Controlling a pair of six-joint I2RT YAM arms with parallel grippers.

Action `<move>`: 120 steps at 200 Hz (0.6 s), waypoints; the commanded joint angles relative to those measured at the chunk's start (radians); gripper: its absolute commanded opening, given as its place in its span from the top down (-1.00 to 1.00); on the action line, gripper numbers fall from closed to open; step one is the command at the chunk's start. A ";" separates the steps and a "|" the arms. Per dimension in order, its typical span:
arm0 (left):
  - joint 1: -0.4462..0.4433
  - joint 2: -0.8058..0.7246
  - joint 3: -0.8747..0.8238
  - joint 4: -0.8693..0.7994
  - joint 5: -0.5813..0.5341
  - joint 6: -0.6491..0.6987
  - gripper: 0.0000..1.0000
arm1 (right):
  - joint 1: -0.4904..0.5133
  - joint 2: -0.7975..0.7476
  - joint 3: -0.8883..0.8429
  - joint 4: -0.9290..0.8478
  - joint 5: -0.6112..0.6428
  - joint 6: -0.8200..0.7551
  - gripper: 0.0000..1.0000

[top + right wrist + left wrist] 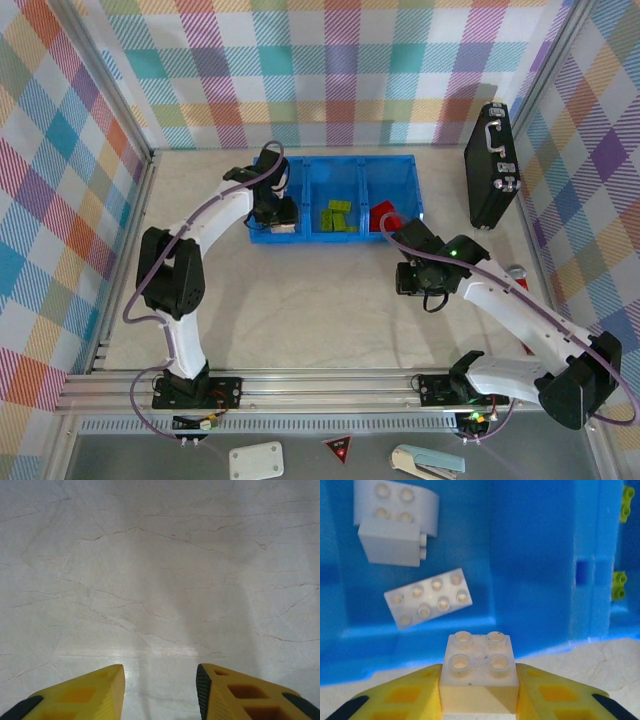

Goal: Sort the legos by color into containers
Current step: Place the lego in the container.

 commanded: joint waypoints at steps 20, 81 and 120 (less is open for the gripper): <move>0.042 0.103 0.094 0.039 0.075 -0.020 0.23 | 0.000 -0.038 -0.014 -0.051 0.016 0.033 0.13; 0.059 0.149 0.130 0.081 0.149 -0.042 0.09 | 0.000 -0.058 -0.019 -0.063 0.031 0.040 0.13; 0.063 0.099 0.109 0.080 0.145 -0.032 0.10 | -0.003 -0.055 -0.011 -0.062 0.086 0.021 0.11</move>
